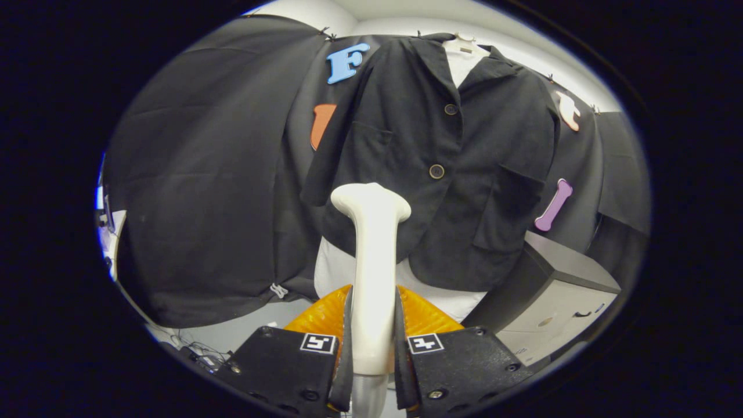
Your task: Iron the clothes twice with a garment steamer, once on the left side and once on the right side.
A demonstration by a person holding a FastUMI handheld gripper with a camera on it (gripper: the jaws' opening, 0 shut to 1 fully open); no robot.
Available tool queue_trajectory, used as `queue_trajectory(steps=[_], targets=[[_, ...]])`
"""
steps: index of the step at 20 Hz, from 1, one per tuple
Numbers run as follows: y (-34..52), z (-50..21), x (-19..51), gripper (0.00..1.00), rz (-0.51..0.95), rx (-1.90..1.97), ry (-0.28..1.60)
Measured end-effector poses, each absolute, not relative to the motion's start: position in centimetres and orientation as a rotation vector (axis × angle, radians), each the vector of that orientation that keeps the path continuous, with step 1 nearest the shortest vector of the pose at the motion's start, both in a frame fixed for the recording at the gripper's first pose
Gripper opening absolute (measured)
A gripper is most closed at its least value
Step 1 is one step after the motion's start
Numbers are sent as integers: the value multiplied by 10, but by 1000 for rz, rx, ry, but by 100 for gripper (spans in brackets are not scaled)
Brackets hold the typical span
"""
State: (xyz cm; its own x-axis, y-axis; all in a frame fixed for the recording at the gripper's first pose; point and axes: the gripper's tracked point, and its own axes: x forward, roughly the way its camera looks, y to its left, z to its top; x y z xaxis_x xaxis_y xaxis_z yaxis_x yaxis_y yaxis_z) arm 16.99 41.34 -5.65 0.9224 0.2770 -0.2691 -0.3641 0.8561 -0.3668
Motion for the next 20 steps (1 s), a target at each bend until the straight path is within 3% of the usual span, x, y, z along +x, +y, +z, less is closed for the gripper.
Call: queue_trajectory(steps=[20], targets=[[385,-111,152,32,336,-441,300]])
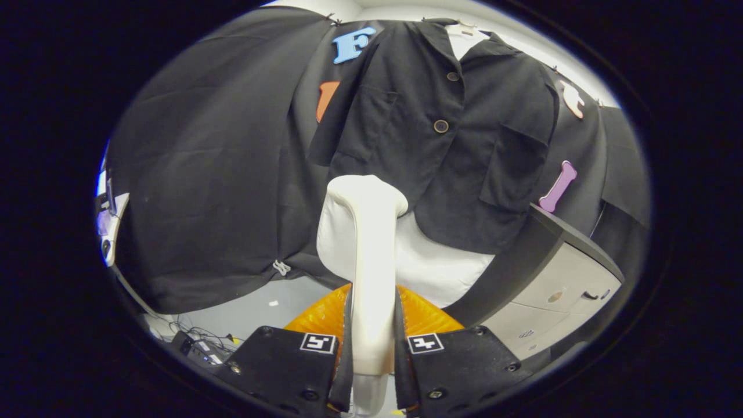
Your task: Iron the clothes twice with a garment steamer, once on the left side and once on the right side.
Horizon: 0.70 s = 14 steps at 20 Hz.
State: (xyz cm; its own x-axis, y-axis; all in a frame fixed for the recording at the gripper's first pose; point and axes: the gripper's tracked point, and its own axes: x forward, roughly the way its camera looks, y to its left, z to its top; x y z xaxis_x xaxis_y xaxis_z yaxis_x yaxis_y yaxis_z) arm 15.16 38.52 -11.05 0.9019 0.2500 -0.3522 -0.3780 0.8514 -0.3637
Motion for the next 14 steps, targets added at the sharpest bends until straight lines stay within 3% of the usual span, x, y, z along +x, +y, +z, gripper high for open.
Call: queue_trajectory(steps=[6,14], targets=[[356,-65,105,32,320,-379,243],[272,-12,67,32,165,-303,232]])
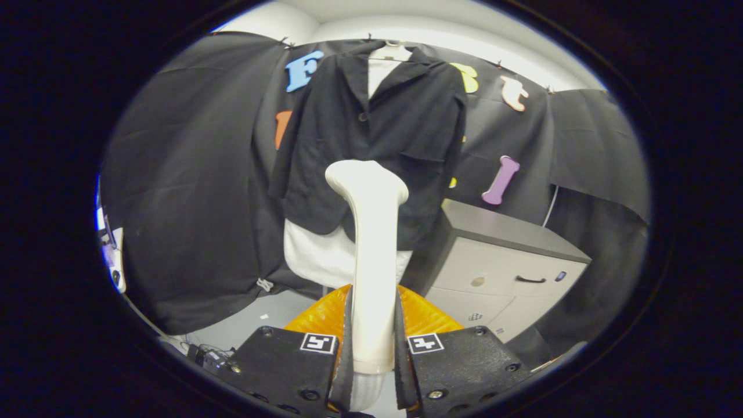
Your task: Iron the clothes twice with a garment steamer, once on the left side and once on the right side.
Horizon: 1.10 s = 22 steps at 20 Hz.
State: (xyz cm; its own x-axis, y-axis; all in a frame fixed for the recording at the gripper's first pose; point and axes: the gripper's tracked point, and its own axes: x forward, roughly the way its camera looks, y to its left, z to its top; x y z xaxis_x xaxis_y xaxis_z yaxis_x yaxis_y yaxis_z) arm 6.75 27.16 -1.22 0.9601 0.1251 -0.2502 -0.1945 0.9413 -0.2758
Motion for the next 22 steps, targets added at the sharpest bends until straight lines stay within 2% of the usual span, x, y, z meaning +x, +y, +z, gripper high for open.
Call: queue_trajectory(steps=[12,22], targets=[[143,15,33,32,35,-213,264],[45,19,16,32,54,-183,294]])
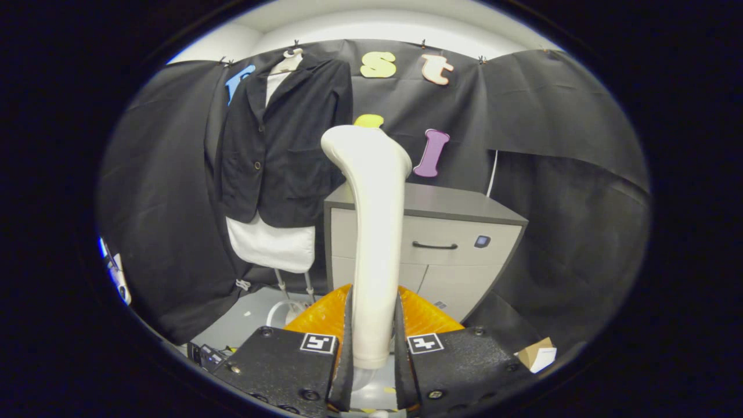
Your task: Iron the clothes twice with a garment steamer, once on the left side and once on the right side.
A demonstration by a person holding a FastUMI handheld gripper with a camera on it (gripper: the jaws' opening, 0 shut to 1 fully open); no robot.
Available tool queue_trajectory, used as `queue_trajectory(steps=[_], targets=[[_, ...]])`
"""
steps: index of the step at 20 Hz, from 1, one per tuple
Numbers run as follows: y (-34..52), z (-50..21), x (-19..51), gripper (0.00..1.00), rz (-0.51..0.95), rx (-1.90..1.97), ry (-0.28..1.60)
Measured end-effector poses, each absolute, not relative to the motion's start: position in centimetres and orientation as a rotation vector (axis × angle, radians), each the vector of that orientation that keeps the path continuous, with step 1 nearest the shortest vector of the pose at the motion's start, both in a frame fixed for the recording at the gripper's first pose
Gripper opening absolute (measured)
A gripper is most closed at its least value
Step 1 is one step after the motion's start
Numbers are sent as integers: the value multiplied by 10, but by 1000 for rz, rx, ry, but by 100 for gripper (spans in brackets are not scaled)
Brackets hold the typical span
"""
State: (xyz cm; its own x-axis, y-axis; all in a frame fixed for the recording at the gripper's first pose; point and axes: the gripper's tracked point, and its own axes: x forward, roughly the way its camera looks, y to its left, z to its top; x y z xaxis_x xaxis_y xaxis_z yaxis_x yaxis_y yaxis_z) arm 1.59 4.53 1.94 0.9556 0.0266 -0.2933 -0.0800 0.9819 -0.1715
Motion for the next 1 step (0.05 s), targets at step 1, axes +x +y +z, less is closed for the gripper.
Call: queue_trajectory(steps=[1], targets=[[39,18,11,32,62,-187,300]])
